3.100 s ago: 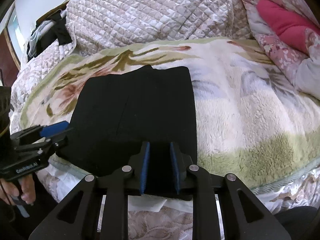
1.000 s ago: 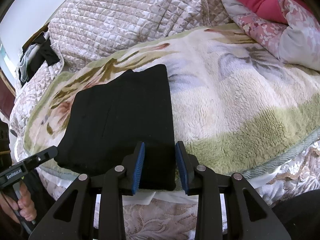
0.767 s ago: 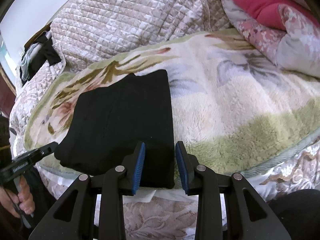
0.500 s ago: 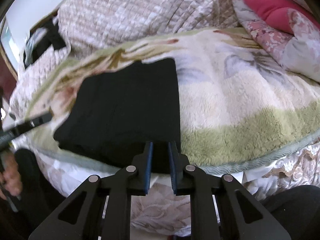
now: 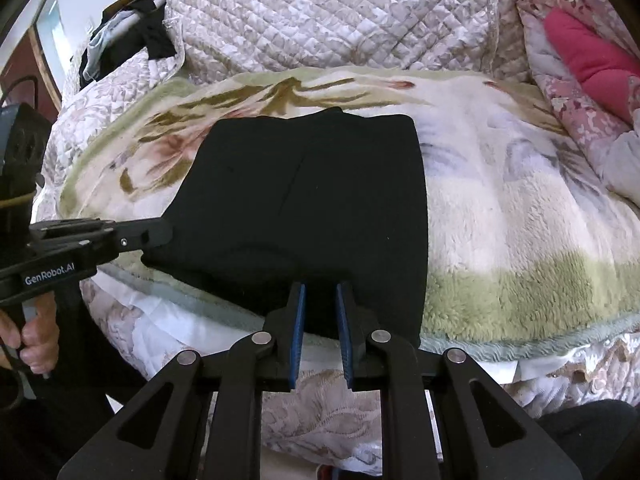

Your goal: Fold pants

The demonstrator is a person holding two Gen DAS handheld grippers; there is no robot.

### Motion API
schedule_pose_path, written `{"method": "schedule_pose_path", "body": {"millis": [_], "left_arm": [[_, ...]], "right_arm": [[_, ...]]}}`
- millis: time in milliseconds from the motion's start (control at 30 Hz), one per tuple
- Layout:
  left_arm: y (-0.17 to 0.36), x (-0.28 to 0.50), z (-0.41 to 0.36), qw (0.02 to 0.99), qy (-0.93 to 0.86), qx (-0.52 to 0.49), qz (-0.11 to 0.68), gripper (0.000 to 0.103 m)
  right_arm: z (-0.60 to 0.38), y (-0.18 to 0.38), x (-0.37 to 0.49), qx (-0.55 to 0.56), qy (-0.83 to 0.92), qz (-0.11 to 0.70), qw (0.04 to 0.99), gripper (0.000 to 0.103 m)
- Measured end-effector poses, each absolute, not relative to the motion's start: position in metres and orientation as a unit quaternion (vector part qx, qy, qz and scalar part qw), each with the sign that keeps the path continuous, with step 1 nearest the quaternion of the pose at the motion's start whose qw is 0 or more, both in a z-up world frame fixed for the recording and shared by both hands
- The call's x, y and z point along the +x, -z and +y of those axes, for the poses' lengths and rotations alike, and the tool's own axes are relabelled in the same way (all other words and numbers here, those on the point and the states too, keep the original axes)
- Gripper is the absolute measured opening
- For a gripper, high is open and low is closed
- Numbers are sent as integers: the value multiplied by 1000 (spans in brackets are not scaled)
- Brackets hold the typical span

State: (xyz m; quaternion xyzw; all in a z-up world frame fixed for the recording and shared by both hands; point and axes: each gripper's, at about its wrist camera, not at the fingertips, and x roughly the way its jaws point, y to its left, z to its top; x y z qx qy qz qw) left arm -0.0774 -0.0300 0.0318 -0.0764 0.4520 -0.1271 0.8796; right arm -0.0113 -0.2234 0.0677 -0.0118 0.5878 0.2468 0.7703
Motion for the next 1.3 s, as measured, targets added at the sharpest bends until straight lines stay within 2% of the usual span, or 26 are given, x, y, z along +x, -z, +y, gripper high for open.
{"method": "schedule_pose_path", "body": {"millis": [167, 467, 533, 833, 1033, 1167, 1300], "left_arm": [[-32, -76, -29, 881, 122, -76, 452, 2], [-40, -74, -28, 883, 106, -66, 452, 2], [-43, -70, -29, 885, 104, -62, 450, 2], [-32, -49, -23, 885, 94, -62, 452, 2], [-42, -39, -7, 890, 72, -77, 444, 3], [-42, -31, -14, 892, 87, -65, 439, 16], [-29, -13, -13, 889, 85, -59, 446, 18]], "right_arm": [[-215, -70, -13, -27, -253, 585, 770, 23], [-206, -78, -9, -19, -281, 572, 770, 24], [-209, -77, -1, -17, -266, 567, 779, 27], [-250, -61, 34, 3, -169, 585, 793, 27], [-248, -72, 42, 21, -191, 570, 799, 27], [-227, -61, 48, -2, -226, 577, 784, 27], [-234, -47, 67, 21, -201, 595, 778, 27]]}}
